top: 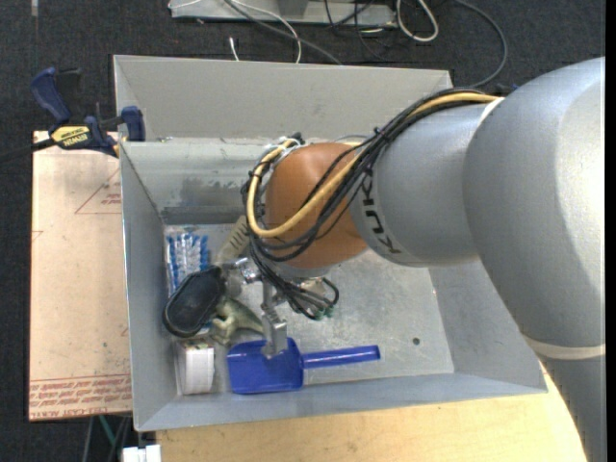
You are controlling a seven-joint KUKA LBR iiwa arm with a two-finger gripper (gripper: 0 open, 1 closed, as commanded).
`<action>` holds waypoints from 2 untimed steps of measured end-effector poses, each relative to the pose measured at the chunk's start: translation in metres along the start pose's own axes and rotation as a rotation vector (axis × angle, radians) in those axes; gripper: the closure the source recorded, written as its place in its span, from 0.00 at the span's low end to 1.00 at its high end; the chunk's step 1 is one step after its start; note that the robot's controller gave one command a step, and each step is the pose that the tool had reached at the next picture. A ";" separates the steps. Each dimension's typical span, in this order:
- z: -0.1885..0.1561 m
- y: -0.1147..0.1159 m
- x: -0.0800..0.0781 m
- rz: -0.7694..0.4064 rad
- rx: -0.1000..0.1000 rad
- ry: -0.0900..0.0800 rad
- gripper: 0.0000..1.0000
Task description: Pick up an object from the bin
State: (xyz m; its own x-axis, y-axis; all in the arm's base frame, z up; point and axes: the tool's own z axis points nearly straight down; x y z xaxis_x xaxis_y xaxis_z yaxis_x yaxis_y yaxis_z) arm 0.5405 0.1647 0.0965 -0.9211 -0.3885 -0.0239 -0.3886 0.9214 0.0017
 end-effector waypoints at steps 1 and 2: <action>0.019 -0.012 -0.043 -0.322 0.012 0.011 0.00; 0.015 0.012 -0.020 -0.234 0.011 -0.004 0.00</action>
Offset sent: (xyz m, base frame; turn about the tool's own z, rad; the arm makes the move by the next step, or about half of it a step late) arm -0.0403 0.0661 -0.0188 -0.1737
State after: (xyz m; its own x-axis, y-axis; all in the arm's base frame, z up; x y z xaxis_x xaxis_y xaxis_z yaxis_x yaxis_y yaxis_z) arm 0.5541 0.1839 0.0823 -0.8056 -0.5919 -0.0263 -0.5917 0.8060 -0.0154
